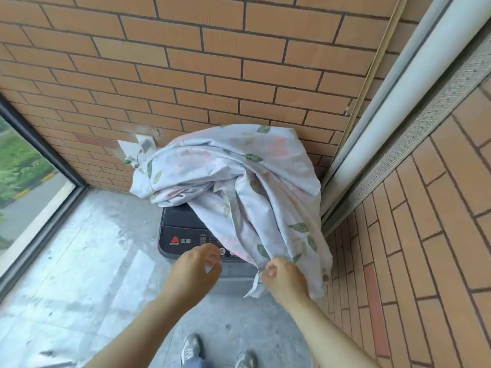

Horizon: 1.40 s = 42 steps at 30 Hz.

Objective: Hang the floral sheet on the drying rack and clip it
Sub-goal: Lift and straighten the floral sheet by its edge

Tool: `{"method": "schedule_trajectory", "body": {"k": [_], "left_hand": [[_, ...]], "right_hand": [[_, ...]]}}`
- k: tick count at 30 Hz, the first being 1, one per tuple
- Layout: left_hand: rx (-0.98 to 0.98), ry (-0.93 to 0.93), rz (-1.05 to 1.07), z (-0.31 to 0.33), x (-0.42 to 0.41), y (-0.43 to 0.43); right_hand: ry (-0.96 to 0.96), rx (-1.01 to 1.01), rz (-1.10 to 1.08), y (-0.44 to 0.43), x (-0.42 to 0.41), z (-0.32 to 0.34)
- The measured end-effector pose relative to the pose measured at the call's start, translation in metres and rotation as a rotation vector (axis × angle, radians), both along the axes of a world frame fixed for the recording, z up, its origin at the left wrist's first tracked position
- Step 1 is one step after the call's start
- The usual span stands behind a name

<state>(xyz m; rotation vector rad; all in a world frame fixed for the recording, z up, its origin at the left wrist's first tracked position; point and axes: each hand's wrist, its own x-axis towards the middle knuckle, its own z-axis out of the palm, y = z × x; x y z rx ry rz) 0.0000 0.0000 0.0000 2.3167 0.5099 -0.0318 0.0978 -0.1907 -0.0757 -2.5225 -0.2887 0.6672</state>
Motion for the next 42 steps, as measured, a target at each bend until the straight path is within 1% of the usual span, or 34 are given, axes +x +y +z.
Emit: {"method": "schedule_trajectory", "body": {"k": [2, 6, 9, 12, 15, 17, 19, 22, 24, 26, 28, 31, 33, 34, 36, 38, 39, 42], "left_hand": [[-0.029, 0.01, 0.006, -0.007, 0.009, 0.006], [-0.074, 0.047, -0.004, -0.012, 0.023, 0.018], [-0.101, 0.068, -0.009, -0.014, 0.031, 0.028], [-0.103, 0.09, -0.023, -0.017, 0.037, 0.036], [-0.098, 0.118, -0.042, -0.024, 0.039, 0.042], [-0.094, 0.13, -0.06, -0.028, 0.04, 0.043], [-0.094, 0.132, -0.08, -0.03, 0.042, 0.042], [-0.083, 0.12, -0.125, -0.032, 0.049, 0.036], [-0.061, 0.081, -0.143, -0.03, 0.055, 0.031], [-0.008, 0.004, -0.185, -0.023, 0.06, 0.024], [0.055, -0.124, -0.264, -0.012, 0.067, 0.017], [0.149, -0.343, -0.465, 0.005, 0.083, 0.009], [0.195, -0.41, -0.615, 0.015, 0.097, 0.005], [0.222, -0.398, -0.674, 0.019, 0.104, 0.002], [0.269, -0.299, -0.758, 0.027, 0.117, -0.004], [0.333, -0.192, -0.814, 0.033, 0.128, -0.007], [0.349, -0.179, -0.834, 0.037, 0.131, -0.006], [0.267, -0.294, -0.772, 0.042, 0.132, 0.002]], "right_hand": [[0.039, -0.095, 0.0, 0.006, 0.006, -0.009], [0.066, -0.156, -0.052, 0.02, 0.008, -0.027], [0.017, -0.126, -0.129, 0.028, 0.004, -0.043], [-0.075, -0.075, -0.21, 0.034, 0.001, -0.053], [-0.164, -0.055, -0.225, 0.034, 0.003, -0.059], [-0.177, -0.034, -0.225, 0.032, 0.007, -0.061], [-0.157, 0.038, -0.25, 0.03, 0.007, -0.056], [-0.094, 0.257, -0.439, 0.023, 0.002, -0.036], [-0.109, 0.371, -0.581, 0.013, 0.003, -0.019], [-0.152, 0.449, -0.624, 0.004, 0.008, -0.001], [-0.163, 0.51, -0.567, -0.003, 0.013, 0.021], [-0.193, 0.526, -0.332, -0.006, 0.014, 0.055], [-0.225, 0.533, -0.207, -0.006, 0.014, 0.075], [-0.244, 0.541, -0.169, -0.005, 0.014, 0.084], [-0.269, 0.541, -0.127, -0.007, 0.015, 0.099], [-0.292, 0.485, -0.103, -0.012, 0.017, 0.109], [-0.301, 0.448, -0.1, -0.015, 0.017, 0.112], [-0.329, 0.33, -0.154, -0.028, 0.015, 0.112]]}}
